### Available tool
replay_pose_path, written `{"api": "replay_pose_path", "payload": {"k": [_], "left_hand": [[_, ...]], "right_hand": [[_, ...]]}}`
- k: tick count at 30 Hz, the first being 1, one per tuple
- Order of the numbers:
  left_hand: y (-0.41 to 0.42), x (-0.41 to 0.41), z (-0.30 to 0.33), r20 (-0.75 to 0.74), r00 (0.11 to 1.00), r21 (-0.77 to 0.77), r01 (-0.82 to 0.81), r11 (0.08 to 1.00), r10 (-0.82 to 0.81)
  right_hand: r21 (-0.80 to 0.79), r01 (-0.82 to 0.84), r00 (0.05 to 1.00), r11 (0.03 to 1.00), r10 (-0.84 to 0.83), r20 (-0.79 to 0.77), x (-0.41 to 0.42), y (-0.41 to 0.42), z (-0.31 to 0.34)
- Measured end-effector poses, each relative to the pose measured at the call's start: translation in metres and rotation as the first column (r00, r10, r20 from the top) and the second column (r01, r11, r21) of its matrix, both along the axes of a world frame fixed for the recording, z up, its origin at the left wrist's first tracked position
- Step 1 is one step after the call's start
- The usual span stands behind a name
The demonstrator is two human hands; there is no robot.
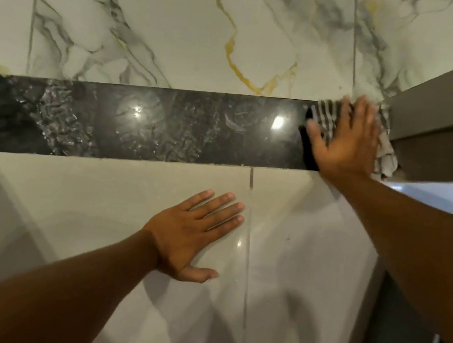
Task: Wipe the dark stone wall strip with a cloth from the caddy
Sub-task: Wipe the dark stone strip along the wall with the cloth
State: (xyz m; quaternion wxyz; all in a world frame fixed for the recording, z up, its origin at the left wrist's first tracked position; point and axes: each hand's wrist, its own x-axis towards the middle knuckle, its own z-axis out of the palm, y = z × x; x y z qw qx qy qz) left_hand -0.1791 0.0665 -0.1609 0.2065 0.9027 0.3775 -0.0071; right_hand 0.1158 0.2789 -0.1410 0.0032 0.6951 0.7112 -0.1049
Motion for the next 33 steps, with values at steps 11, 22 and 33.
{"api": "replay_pose_path", "payload": {"k": [11,22,33], "left_hand": [[0.0,0.002,0.004,-0.002,1.0,-0.025,-0.006,1.0,0.006],[0.0,0.0,0.007,0.02,1.0,-0.017,-0.01,1.0,0.011],[-0.003,-0.024,0.01,0.021,1.0,0.041,-0.003,0.999,0.002]], "right_hand": [[-0.085,-0.307,0.951,0.948,0.31,0.015,0.015,-0.024,0.005],[-0.035,-0.529,0.846,0.848,0.525,-0.095,-0.096,-0.025,-0.001],[-0.023,-0.131,0.982,0.991,0.127,-0.143,-0.11,-0.019,-0.012]]}}
